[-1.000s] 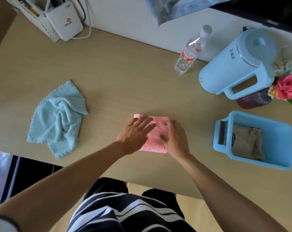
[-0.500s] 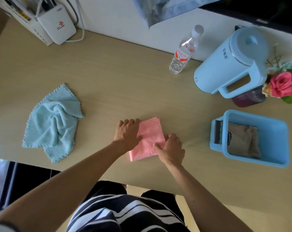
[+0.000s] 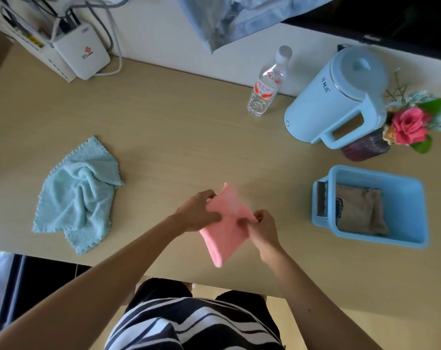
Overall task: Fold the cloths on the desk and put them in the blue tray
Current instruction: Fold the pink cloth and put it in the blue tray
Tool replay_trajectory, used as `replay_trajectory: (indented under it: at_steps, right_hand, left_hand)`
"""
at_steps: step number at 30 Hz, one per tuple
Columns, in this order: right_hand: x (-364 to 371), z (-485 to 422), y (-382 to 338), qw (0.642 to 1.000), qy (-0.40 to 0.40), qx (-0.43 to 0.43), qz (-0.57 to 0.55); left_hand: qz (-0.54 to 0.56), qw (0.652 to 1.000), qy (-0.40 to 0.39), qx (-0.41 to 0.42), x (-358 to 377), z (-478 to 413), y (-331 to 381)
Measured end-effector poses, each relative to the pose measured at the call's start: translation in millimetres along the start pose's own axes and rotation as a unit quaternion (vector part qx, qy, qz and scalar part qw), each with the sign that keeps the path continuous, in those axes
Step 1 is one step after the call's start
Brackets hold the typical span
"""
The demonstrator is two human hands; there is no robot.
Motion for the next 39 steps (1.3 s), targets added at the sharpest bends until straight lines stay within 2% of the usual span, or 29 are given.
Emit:
replay_trajectory:
  at_steps: [2, 4, 6, 8, 11, 14, 16, 19, 22, 26, 30, 35, 39]
  right_hand:
    - [-6.9, 7.6, 1.0, 0.984, -0.046, 0.048, -0.168]
    - [-15.5, 21.0, -3.0, 0.954, -0.114, 0.059, -0.272]
    - [-27.0, 37.5, -13.1, 0.933, -0.152, 0.024, -0.324]
    - [-45.0, 49.6, -23.3, 0.937, -0.118, -0.034, -0.328]
    - [-84.5, 65.2, -39.2, 0.950, -0.008, -0.133, -0.283]
    - [-132.7, 76.3, -53.5, 0.939, 0.071, -0.232, -0.243]
    - [-171.1, 79.1, -54.3, 0.928, 0.117, -0.304, -0.180]
    - [-223.8, 75.7, -49.7, 0.918, 0.180, -0.350, -0.047]
    - [-266.2, 63.5, -41.6, 0.923, 0.184, -0.336, 0.025]
    - [-310.3, 40.5, -36.2, 0.919, 0.196, -0.294, 0.174]
    - [-335.3, 12.0, -35.0, 0.926, 0.154, -0.224, 0.262]
    - [-344.6, -32.7, -20.2, 0.910, 0.078, -0.165, 0.372]
    - [-343.1, -47.8, -13.3, 0.884, 0.059, -0.119, 0.448]
  left_hand:
    - [0.120, 0.992, -0.014, 0.018, -0.5, 12.7, 12.0]
    - [0.216, 0.975, -0.008, 0.043, 0.7, 24.8, 26.2]
    - [0.306, 0.949, 0.005, 0.079, 3.9, 35.1, 43.2]
    - [0.337, 0.935, 0.022, 0.113, 11.5, 40.7, 62.3]
    - [0.295, 0.943, 0.064, 0.138, 28.6, 43.0, 98.1]
    - [0.226, 0.951, 0.118, 0.174, 47.3, 40.3, 137.7]
    - [0.166, 0.952, 0.148, 0.211, 63.3, 35.3, 167.6]
    - [0.080, 0.948, 0.163, 0.260, 88.1, 19.3, 206.9]
    - [-0.060, 0.946, 0.120, 0.295, 115.6, -5.6, 234.5]
    - [-0.178, 0.951, 0.050, 0.247, 159.4, -49.9, 254.8]
    - [-0.230, 0.957, 0.022, 0.175, 197.1, -89.3, 251.6]
    - [-0.258, 0.961, 0.000, 0.101, 230.9, -119.7, 241.8]
    - [-0.270, 0.960, -0.011, 0.068, 246.2, -134.0, 240.3]
Point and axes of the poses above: each hand's wrist, its own z-axis away from the middle knuckle, its own x-axis out of the palm, y = z × x, the point moved 1 cm from there along -z, towards the middle knuckle, and after that the axes turned 5 degrees about -y, right-handed, at the moved point
